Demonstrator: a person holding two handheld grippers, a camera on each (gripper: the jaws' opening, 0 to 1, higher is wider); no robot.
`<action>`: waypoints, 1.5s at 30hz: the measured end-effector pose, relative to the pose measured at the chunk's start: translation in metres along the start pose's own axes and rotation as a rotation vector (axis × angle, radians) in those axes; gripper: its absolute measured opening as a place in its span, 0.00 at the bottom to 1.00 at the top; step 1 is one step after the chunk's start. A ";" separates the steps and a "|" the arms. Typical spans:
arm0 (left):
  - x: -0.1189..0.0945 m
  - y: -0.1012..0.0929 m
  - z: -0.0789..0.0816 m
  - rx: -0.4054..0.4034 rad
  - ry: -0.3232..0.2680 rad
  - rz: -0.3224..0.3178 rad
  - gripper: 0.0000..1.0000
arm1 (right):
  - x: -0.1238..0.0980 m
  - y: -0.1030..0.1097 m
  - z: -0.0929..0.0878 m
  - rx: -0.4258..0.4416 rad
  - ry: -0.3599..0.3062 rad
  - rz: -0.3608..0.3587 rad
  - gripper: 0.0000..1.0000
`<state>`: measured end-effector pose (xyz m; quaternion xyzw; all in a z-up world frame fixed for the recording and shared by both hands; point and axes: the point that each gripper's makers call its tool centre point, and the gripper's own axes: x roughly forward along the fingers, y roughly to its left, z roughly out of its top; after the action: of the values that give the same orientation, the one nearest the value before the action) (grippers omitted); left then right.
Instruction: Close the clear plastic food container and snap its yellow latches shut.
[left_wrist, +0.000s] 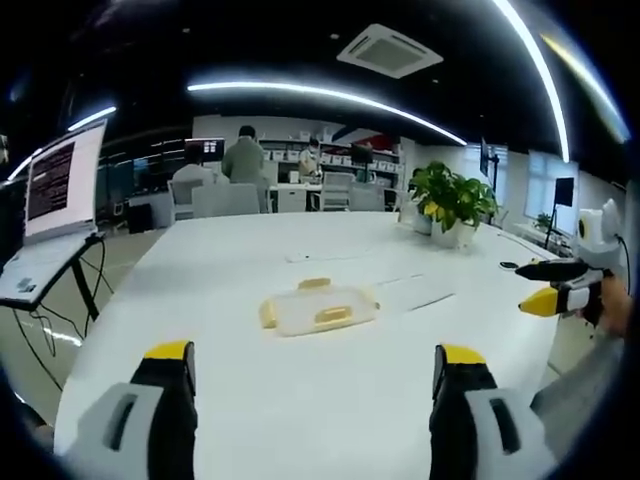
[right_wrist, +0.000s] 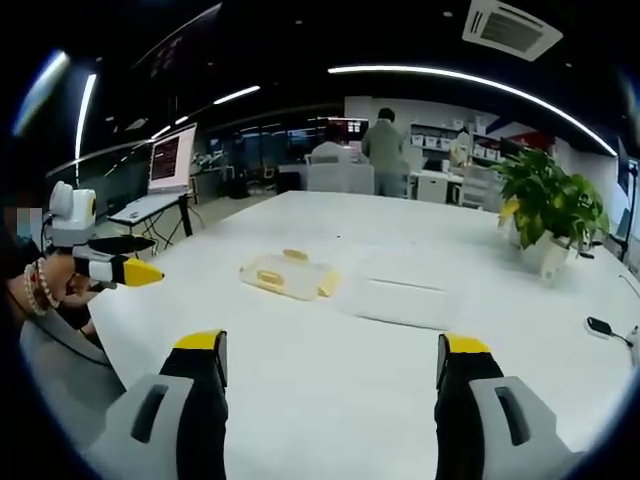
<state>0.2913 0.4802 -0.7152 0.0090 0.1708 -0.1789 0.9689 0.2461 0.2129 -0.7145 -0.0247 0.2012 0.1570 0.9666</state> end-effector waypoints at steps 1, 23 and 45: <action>-0.001 0.001 0.003 -0.011 -0.012 0.002 0.96 | 0.000 -0.001 -0.001 0.005 0.002 -0.004 0.84; 0.000 -0.008 -0.014 -0.010 0.053 -0.016 0.93 | -0.005 -0.016 -0.009 0.022 0.017 -0.062 0.84; 0.007 0.000 -0.029 -0.067 0.119 -0.001 0.91 | -0.001 0.007 -0.002 0.076 -0.011 0.085 0.79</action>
<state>0.2875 0.4803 -0.7449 -0.0128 0.2342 -0.1728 0.9566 0.2425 0.2193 -0.7163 0.0216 0.2025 0.1903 0.9604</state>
